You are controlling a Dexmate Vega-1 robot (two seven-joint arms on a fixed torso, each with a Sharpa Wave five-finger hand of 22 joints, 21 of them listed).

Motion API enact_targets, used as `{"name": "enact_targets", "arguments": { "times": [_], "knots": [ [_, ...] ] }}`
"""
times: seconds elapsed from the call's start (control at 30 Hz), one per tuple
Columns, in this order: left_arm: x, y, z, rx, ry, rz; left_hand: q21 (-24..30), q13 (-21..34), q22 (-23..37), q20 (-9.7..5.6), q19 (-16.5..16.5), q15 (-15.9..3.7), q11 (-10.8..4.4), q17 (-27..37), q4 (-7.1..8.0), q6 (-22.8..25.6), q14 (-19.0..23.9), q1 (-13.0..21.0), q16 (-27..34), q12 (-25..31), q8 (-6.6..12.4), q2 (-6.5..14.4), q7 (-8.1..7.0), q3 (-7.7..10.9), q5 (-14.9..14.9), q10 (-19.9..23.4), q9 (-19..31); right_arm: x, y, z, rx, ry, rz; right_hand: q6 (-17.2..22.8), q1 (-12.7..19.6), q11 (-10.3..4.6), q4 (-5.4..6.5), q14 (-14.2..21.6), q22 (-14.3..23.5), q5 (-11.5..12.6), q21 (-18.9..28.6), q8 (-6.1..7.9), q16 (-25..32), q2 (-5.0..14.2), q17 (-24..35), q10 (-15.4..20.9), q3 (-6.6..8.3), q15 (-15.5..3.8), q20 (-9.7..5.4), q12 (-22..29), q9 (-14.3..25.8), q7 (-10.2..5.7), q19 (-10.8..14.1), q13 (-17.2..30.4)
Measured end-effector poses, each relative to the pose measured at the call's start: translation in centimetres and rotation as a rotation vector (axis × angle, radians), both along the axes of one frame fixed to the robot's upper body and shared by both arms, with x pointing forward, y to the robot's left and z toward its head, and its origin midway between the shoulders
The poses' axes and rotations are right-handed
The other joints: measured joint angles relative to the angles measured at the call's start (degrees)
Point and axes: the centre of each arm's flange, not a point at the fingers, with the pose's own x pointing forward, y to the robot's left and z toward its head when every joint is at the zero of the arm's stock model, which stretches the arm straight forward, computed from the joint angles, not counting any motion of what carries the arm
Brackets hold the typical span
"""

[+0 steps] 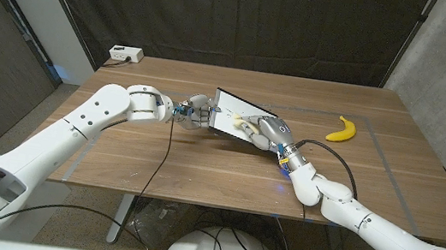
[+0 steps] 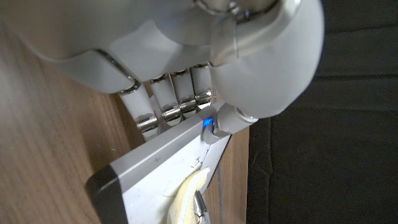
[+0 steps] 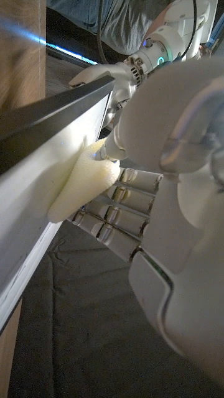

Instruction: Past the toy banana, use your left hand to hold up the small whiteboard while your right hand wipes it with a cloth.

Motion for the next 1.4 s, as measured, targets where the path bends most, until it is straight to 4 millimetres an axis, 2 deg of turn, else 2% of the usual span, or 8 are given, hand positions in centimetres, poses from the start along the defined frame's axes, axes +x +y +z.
{"name": "enact_targets", "arguments": {
  "times": [0.43, 0.5, 0.87, 1.1, 1.4],
  "knots": [
    [-0.2, 0.2, -0.1, 0.0, 0.002, -0.001, 0.0, 0.0, 0.0, 0.01, 0.0, 0.0, 0.01, 0.0, 0.0, 0.0, 0.0, -0.2, 0.0, -0.1, -0.02, 0.2, 0.0, -0.01, -0.2, 0.0, 0.0, 2.2, -1.2, 0.5, 0.018, -0.003, -0.11, 0.0, 0.0, 0.01, 0.0, 0.0, 0.0, 0.2, 0.4, -0.1, 0.0, -0.01, 0.0, 0.0, 0.0, 0.0, 0.0, 0.1, -0.1, 0.0, 0.0, 0.0],
    [-0.2, 0.3, 0.0, 0.001, 0.002, 0.002, 0.0, 0.0, 0.0, 0.09, -0.1, 0.0, 0.01, 0.0, 0.0, 0.0, 0.0, -0.2, 0.0, -0.1, 0.27, 0.2, 0.0, -0.01, -0.2, 0.0, 0.0, 2.9, -1.8, 0.5, 0.026, 0.005, -0.161, 0.0, 0.0, 0.01, 0.0, 0.0, 0.0, 0.2, 0.4, -0.1, 0.0, -0.01, 0.0, 0.0, 0.0, 0.0, 0.0, 0.1, 0.0, 0.0, 0.0, 0.0],
    [-0.1, 0.4, 0.0, -0.004, 0.001, -0.008, 0.0, 0.0, 0.0, 0.09, -0.1, 0.0, 0.01, 0.0, 0.01, 0.0, 0.0, -0.2, -0.1, 0.0, 0.31, 0.2, 0.0, 0.0, -0.2, 0.0, 0.0, 4.3, -2.7, 0.5, 0.024, 0.041, -0.246, 0.0, -0.1, 0.01, 0.0, 0.0, 0.0, 0.1, 0.6, -0.13, 0.0, -0.09, 0.0, 0.0, 0.0, 0.0, 0.0, 0.0, 0.0, 0.0, 0.0, 0.0],
    [0.0, 0.4, -0.1, -0.005, 0.0, -0.007, 0.0, 0.0, 0.0, 0.09, -0.1, 0.01, 0.02, 0.0, 0.1, 0.0, 0.0, -0.2, 0.1, 0.0, 0.3, 0.2, 0.0, 0.09, -0.2, 0.0, 0.0, 4.4, -2.8, 0.4, 0.019, 0.061, -0.255, -0.1, -0.2, 0.02, 0.0, 0.0, 0.0, 0.1, 0.8, -0.27, 0.0, -0.17, 0.0, -0.2, 0.0, 0.0, 0.0, 0.0, 0.0, -0.1, 0.0, 0.0],
    [0.1, 0.3, 0.1, -0.006, -0.006, -0.003, -0.5, 0.0, 0.0, 0.09, -0.1, -0.3, 0.02, 0.0, 0.1, 0.0, -0.3, -0.2, 0.1, 0.0, 0.29, 0.2, 0.0, 0.09, -0.2, 0.0, 0.0, 3.5, -2.6, 0.2, 0.012, 0.07, -0.211, -0.1, -0.2, -0.02, 0.0, 0.0, -0.2, 0.1, 0.9, -0.1, 0.0, -0.17, 0.0, -0.2, 0.0, 0.01, 0.0, 0.0, 0.0, -0.1, 0.0, 0.0]
  ]
}}
